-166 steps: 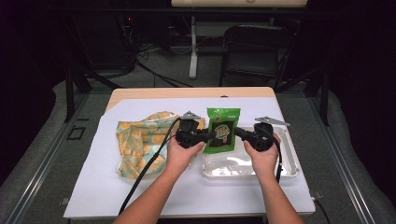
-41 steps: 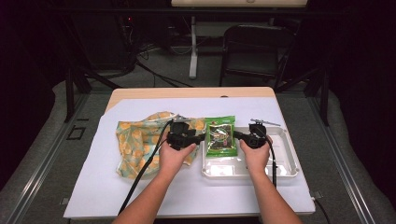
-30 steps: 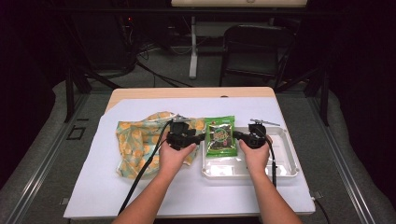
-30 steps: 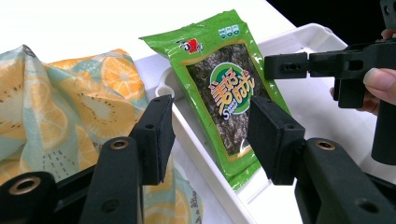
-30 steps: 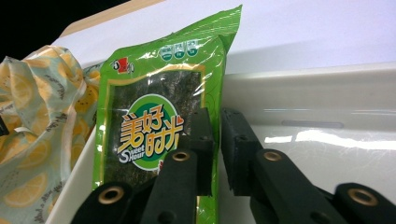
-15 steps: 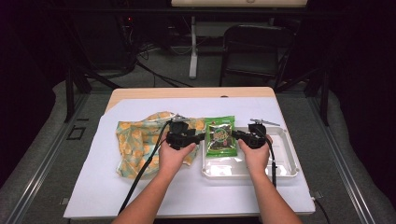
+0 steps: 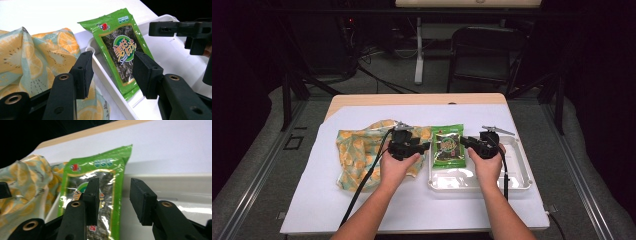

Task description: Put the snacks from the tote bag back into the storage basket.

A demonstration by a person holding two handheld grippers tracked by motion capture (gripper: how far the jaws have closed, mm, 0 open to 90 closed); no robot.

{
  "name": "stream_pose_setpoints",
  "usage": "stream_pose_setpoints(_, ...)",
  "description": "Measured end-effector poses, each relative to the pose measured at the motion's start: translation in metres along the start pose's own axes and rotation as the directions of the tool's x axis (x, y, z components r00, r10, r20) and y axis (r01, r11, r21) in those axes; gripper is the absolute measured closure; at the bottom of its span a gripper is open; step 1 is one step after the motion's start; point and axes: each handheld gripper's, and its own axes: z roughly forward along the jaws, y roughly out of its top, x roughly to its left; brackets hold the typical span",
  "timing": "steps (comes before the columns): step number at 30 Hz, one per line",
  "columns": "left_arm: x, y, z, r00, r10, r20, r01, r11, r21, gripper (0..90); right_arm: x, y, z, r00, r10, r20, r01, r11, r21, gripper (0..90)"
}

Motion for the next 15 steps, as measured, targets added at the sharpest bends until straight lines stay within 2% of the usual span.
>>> stream_pose_setpoints(10,0.002,0.002,-0.011,0.9999,0.014,-0.004,-0.014,0.9998,-0.011,50.7,0.023,0.004,-0.010,0.9969,-0.066,-0.044,0.064,0.997,-0.031,56.9)
stream_pose_setpoints(15,0.005,0.001,-0.018,0.9995,0.028,-0.014,-0.028,0.9996,-0.005,50.6,0.037,0.006,-0.012,0.9892,-0.126,-0.074,0.126,0.992,-0.008,55.4)
